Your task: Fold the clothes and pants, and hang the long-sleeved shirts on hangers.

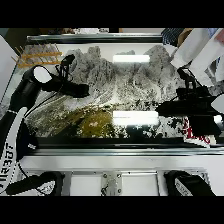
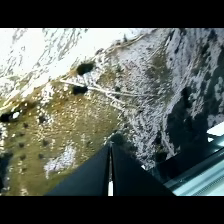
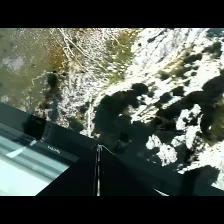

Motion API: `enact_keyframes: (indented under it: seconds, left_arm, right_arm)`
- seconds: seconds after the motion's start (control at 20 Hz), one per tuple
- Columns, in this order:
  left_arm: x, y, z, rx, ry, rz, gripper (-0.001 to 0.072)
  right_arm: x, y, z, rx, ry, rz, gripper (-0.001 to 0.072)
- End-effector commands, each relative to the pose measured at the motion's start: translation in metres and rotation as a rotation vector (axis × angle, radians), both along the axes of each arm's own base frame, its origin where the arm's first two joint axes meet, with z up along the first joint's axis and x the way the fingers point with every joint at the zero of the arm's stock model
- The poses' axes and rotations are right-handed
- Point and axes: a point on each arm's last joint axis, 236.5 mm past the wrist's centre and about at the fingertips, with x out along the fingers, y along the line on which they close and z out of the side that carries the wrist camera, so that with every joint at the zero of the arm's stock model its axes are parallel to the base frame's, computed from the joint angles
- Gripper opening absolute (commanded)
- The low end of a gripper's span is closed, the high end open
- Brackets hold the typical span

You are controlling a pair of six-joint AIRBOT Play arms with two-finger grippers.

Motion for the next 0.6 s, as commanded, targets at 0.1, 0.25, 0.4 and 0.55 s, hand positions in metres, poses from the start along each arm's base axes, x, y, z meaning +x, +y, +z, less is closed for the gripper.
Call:
enact_keyframes:
  seconds: [0.1, 0.25, 0.4, 0.55]
  left_arm:
    - [0.036, 0.075, 0.055, 0.122, -0.138, 0.145, 0.0007]
    - [0.031, 0.201, 0.077, 0.395, -0.201, 0.411, 0.0007]
    - [-0.016, 0.317, 0.062, 0.637, -0.129, 0.662, 0.0007]
    - [-0.070, 0.380, 0.012, 0.710, 0.029, 0.784, 0.0008]
  right_arm:
    - [0.001, 0.000, -0.001, 0.000, 0.002, 0.000, 0.0020]
    - [0.001, 0.000, -0.001, 0.000, 0.002, 0.000, 0.0019]
    - [0.001, 0.000, -0.001, 0.000, 0.003, 0.000, 0.0020]
    - [0.001, 0.000, -0.001, 0.000, 0.003, 0.000, 0.0020]
